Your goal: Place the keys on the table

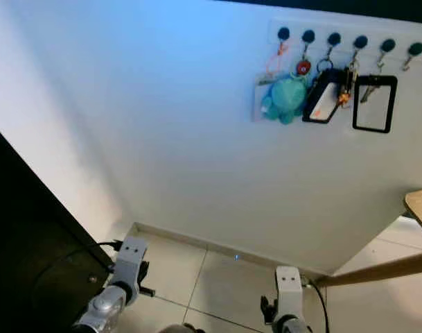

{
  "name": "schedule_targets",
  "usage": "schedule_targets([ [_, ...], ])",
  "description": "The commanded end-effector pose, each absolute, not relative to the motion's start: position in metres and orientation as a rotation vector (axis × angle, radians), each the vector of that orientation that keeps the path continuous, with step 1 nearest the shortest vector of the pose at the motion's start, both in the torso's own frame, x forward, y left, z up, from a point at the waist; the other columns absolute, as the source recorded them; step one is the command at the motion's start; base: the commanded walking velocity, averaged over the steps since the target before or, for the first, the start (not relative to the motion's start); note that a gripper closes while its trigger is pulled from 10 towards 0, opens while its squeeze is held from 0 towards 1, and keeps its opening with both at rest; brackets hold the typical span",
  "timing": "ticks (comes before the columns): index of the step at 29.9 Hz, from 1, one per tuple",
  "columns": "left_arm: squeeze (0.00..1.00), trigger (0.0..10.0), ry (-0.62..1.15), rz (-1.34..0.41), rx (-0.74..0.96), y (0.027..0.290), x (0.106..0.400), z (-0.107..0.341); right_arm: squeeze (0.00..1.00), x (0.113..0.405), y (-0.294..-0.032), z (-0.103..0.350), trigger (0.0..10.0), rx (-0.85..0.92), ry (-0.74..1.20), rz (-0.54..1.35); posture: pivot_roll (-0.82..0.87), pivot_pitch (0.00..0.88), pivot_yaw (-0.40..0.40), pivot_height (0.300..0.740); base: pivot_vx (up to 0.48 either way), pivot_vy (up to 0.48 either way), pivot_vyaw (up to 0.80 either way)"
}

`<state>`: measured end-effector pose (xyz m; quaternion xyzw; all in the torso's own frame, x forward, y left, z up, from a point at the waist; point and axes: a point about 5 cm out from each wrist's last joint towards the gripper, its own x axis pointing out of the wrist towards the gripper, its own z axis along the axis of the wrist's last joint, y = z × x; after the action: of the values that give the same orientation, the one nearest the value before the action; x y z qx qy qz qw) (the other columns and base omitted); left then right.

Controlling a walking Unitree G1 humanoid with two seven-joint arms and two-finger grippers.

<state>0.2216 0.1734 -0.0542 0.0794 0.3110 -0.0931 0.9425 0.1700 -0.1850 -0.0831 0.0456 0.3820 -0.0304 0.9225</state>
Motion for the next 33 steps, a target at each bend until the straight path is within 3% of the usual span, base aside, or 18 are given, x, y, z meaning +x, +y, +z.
schedule_targets([
  [1, 0.0, 10.0, 0.641, -0.203, 0.168, 0.1712, 0.2206, -0.0551, 0.0, 0.1665, -0.1873, -0.0848, 10.0, 0.117, 0.797, -0.096, 0.08, 0.036, -0.017, 0.74, 0.0, 0.0, 0.0],
  [10, 0.0, 10.0, 0.63, -0.232, 0.219, 0.1693, 0.2226, -0.0537, 0.0, 0.1642, -0.1878, -0.0855, 10.0, 0.113, 0.799, -0.097, 0.08, 0.034, -0.01, 0.74, 0.0, 0.0, 0.0],
  [15, 0.0, 10.0, 0.627, -0.232, 0.222, 0.1695, 0.2237, -0.0531, 0.0, 0.1631, -0.1882, -0.0859, 10.0, 0.115, 0.799, -0.101, 0.08, 0.03, -0.009, 0.74, 0.0, -0.48, 0.0],
  [21, 0.0, 10.0, 0.648, -0.16, 0.146, 0.1733, 0.2246, -0.0537, 0.0, 0.1618, -0.1888, -0.0862, 10.0, 0.114, 0.8, -0.105, 0.07, 0.025, -0.009, 0.74, 0.0, 0.0, 0.0],
  [29, 0.0, 10.0, 0.659, -0.2, 0.214, 0.1712, 0.2242, -0.0546, 0.0, 0.166, -0.1897, -0.0842, 10.0, 0.108, 0.788, -0.102, 0.07, 0.026, -0.012, 0.74, 0.0, 0.0, 0.0],
  [33, 0.0, 10.0, 0.673, -0.199, 0.255, 0.1719, 0.2239, -0.0557, 0.0, 0.1703, -0.189, -0.082, 10.0, 0.109, 0.769, -0.096, 0.07, 0.031, -0.01, 0.74, 0.0, -0.433, 0.0],
])
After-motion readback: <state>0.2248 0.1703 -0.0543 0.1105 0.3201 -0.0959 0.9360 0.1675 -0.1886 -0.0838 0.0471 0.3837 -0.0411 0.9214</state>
